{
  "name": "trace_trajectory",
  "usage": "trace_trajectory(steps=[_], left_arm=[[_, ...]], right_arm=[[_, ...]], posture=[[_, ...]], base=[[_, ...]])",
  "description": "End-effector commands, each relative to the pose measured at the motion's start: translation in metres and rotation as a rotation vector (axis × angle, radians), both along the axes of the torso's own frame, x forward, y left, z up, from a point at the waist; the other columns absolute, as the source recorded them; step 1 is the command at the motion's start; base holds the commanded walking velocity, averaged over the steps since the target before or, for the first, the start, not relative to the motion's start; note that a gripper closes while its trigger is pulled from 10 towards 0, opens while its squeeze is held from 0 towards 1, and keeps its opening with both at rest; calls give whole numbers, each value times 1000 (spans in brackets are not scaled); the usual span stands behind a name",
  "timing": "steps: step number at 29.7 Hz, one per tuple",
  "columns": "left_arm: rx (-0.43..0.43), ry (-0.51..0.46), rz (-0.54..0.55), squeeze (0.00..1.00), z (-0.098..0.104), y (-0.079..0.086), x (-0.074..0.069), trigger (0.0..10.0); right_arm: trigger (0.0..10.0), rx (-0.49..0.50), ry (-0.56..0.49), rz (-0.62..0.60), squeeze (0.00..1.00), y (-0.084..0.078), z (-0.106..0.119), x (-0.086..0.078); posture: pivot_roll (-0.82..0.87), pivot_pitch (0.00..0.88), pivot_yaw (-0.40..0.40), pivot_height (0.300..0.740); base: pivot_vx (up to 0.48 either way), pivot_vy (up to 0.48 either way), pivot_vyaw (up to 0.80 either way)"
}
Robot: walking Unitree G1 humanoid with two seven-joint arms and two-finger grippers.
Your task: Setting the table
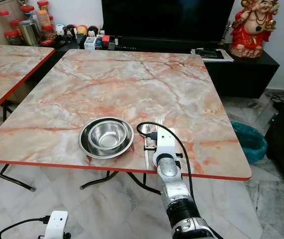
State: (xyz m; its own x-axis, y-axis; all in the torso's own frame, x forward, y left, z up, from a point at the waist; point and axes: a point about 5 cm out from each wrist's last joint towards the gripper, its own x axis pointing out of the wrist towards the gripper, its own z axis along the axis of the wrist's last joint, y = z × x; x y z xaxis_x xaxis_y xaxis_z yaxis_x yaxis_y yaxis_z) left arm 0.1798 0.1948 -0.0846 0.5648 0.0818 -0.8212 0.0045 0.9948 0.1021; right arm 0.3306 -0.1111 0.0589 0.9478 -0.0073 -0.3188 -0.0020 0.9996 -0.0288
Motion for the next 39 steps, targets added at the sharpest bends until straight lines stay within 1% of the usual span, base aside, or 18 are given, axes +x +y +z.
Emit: trace_trajectory(steps=[1,11,19,30,39], left_arm=[[7,16,1,0,-1,2,-3,10000],[5,16,0,0,-1,3,-3,10000],[6,18,-2,0,-1,2,-2,10000],[6,15,-1,0,-1,2,-2,10000],[6,15,-5,0,-1,1,-2,10000]], right_arm=[[10000,-8,-13,11,0,1,3,3],[10000,-13,7,17,0,1,-3,2],[10000,-17,20,4,0,-3,-8,1],[10000,-19,16,-4,0,-4,-5,6],[10000,-27,17,-12,0,-8,-4,10]], posture=[[-2,0,-13,736],[1,0,-12,736],[2,0,-14,736],[3,0,-17,736],[6,0,-18,736]], base=[[0,0,0],[0,0,0],[0,0,0],[0,0,0],[0,0,0]])
